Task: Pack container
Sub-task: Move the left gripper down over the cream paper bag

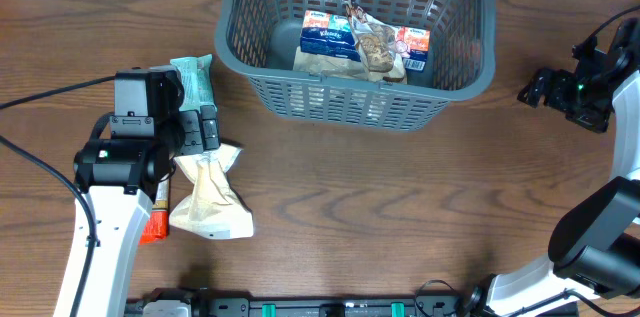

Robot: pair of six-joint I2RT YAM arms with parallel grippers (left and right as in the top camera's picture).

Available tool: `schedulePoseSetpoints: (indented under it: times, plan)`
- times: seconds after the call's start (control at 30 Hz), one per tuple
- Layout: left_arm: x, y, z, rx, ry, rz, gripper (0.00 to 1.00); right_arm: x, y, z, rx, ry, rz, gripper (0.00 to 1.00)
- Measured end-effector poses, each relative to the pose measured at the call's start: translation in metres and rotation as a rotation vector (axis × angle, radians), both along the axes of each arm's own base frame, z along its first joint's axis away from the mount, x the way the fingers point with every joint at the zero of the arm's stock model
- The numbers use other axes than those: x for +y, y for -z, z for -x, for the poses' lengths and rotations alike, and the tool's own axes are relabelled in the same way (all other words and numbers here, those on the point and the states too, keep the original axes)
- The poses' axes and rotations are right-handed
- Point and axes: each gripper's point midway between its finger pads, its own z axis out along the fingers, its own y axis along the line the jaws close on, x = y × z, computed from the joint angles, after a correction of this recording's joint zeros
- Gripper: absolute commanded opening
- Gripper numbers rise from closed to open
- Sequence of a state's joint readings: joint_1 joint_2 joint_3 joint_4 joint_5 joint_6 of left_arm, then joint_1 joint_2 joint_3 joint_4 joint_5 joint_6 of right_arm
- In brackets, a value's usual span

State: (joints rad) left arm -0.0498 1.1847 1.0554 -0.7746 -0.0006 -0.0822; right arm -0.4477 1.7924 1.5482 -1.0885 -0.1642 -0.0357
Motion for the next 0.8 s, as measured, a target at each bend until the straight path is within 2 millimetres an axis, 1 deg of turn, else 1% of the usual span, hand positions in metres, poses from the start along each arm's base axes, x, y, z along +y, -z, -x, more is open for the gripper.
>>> schedulePoseSetpoints:
  times: [0.13,0.3,0.4,0.63,0.73,0.8]
  plan:
    - [0.000,0.003,0.004,0.022,-0.002,0.001,0.99,0.000,0.000,0.001,0.002,0.000,-0.001,0.99]
    - [0.001,0.013,0.023,0.107,-0.023,0.008,0.99,0.001,0.000,0.001,0.005,0.000,-0.002,0.99]
    - [0.001,0.014,0.026,0.100,-0.032,0.014,0.99,0.001,0.000,0.001,0.005,0.000,-0.003,0.99]
    - [0.001,0.009,0.047,0.032,-0.074,0.047,0.99,0.001,0.000,0.001,0.006,0.000,-0.003,0.99]
    - [-0.001,0.016,0.057,0.017,-0.093,0.066,0.99,0.001,0.001,0.002,0.008,0.000,-0.004,0.99]
    - [0.000,0.027,0.064,0.036,-0.115,0.077,0.99,0.001,0.001,0.002,0.009,0.000,-0.005,0.99]
